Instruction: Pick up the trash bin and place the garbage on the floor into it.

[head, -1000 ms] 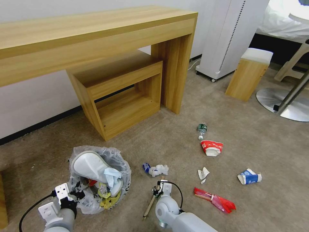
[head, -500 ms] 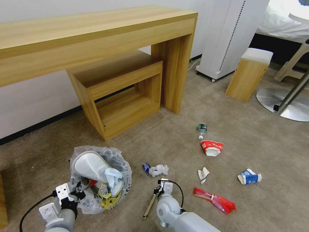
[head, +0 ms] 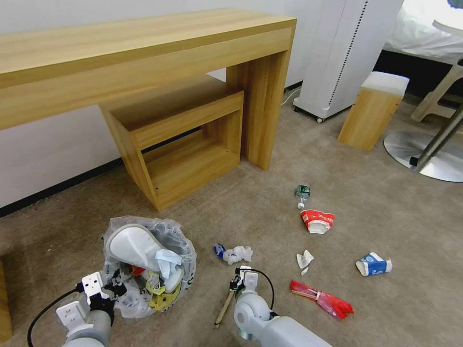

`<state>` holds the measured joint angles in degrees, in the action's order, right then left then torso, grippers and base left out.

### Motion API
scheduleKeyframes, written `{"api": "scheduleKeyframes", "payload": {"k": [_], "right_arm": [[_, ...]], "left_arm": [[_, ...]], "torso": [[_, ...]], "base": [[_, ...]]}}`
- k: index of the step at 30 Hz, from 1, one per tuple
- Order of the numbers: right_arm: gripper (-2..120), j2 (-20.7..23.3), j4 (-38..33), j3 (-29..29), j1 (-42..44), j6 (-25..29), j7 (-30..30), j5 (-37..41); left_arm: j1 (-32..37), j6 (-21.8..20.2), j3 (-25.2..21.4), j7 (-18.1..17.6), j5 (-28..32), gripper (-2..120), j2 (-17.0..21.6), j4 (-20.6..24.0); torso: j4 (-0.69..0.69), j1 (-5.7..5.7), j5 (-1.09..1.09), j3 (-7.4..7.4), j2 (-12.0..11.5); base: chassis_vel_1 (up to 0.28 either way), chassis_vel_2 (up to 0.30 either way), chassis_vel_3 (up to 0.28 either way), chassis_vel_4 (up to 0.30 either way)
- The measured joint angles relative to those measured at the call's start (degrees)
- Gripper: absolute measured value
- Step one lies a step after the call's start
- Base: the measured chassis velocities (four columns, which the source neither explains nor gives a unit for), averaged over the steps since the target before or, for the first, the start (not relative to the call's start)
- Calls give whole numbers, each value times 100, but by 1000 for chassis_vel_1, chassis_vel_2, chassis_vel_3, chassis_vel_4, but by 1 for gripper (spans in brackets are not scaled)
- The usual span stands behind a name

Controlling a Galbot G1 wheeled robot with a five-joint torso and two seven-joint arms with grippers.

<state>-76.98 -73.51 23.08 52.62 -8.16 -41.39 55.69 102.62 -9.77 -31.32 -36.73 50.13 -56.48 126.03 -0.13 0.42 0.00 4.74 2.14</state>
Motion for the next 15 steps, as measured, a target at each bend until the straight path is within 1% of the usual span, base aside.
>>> {"api": "scheduleKeyframes", "payload": {"k": [2, 3, 5, 6, 8, 9, 10, 11, 13, 14, 15], "right_arm": [[41, -3, -1, -4, -5, -7, -19, 0], [41, -3, -1, -4, -5, -7, -19, 0], [52, -8, 26, -9, -7, -14, -30, 1], [52, -8, 26, -9, -7, -14, -30, 1], [63, -33, 75, -10, -1, -22, -23, 6], [67, -46, 100, -10, 2, -22, -14, 5], [67, -46, 100, -10, 2, -22, -14, 5], [70, -56, 127, -10, 4, -22, -6, 4], [82, -102, 235, -4, 5, -23, 27, 5], [82, -102, 235, -4, 5, -23, 27, 5], [84, -128, 299, 6, 5, -20, 58, 5]], "left_arm": [[-11, 0, -12, -9, 27, 0, 29, 3], [-11, 0, -12, -9, 27, 0, 29, 3], [-8, 0, -22, -14, 35, 0, 41, 4], [-8, 0, -22, -14, 35, 0, 41, 4], [2, 0, -24, -15, 35, 0, 36, 4], [3, 0, -24, -15, 36, 0, 31, 4], [3, 0, -24, -15, 36, 0, 31, 4], [3, 0, -23, -15, 35, 0, 27, 2], [-1, 0, -16, -14, 35, 0, 20, -12], [-1, 0, -16, -14, 35, 0, 20, -12], [-2, 0, -13, -15, 35, 0, 14, -15]], "torso": [[0, 0, 0, 0, 0], [0, 0, 0, 0, 0], [0, 0, 0, 0, 0], [0, 0, 0, 0, 0], [0, 0, 0, 0, 0], [0, 0, 0, 0, 0], [0, 0, 0, 0, 0], [0, 0, 0, 0, 0], [0, 0, 0, 0, 0], [0, 0, 0, 0, 0], [0, 0, 0, 0, 0]], "base": [[0, 0, 0, 0], [0, 0, 0, 0], [0, 0, 0, 0], [0, 0, 0, 0], [0, 0, 0, 0], [0, 0, 0, 0], [0, 0, 0, 0], [0, 0, 0, 0], [0, 0, 0, 0], [0, 0, 0, 0], [0, 0, 0, 0]]}}
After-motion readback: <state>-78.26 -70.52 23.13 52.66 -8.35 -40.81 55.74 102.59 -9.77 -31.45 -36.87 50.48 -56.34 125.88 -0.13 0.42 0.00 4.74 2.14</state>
